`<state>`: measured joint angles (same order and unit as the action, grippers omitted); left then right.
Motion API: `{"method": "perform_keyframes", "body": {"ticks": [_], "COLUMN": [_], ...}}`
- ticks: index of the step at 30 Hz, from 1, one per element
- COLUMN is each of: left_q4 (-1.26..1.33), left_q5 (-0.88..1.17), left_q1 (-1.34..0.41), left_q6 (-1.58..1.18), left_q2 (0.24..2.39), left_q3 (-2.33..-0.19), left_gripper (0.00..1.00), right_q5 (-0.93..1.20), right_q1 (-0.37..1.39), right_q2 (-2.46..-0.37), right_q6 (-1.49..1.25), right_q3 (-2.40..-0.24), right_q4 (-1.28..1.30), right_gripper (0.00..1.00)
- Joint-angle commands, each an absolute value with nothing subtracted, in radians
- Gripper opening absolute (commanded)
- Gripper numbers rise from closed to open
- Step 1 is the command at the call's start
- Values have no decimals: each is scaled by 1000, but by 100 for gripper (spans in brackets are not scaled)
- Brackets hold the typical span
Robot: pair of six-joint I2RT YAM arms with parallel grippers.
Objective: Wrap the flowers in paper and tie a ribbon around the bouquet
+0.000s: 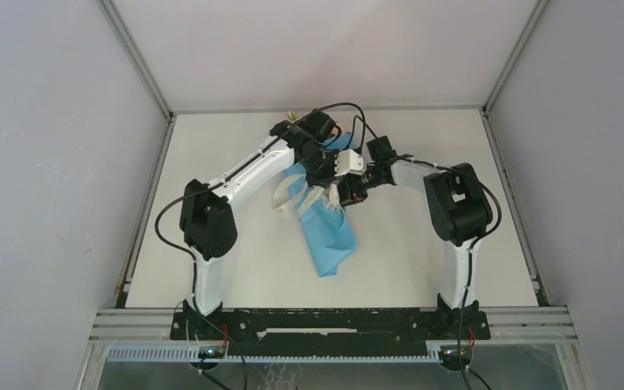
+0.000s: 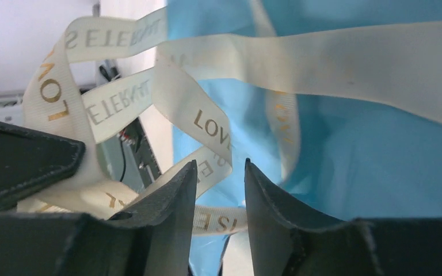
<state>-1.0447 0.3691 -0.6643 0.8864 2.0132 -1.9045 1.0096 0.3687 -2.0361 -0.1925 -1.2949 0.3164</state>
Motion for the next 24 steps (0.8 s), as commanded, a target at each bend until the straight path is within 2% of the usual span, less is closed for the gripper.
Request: {"method": "perform_keyframes", "body": {"ticks": [1,5,13,16,19,22,24], "left_q4": [-979,-949,-884,-860,-857,-872,-882], "left_q5": [367,376,408,422,430,432,431], "left_q1": [-657,-655,-647,-644,-643,-642,-643], "left_q6": [853,838,786,766,763,781,787], "left_q2": [2021,2025,2030,2037,2045,2047,2045], "left_q3": [-1887,-1874,-1877,-1885,-1897,-1898,-1898], "left_gripper": [0,0,0,0,0,0,0], "right_q5": [874,815,649,610,678,767,768], "right_q1": [304,293,254,252,245,229,241], "right_q2": [-1975,-1941,-1842,-1770,-1772,-1905,-1971], "right_q6": [-244,-255,-316,-340,-359,-397,-384], "right_q3": [-1319,-1320,-1257,-1167,-1145,-1268,-1348], "right_q4": [305,277,240,158,82,106,127], "right_gripper": [47,55,57,54,51,41,40]}}
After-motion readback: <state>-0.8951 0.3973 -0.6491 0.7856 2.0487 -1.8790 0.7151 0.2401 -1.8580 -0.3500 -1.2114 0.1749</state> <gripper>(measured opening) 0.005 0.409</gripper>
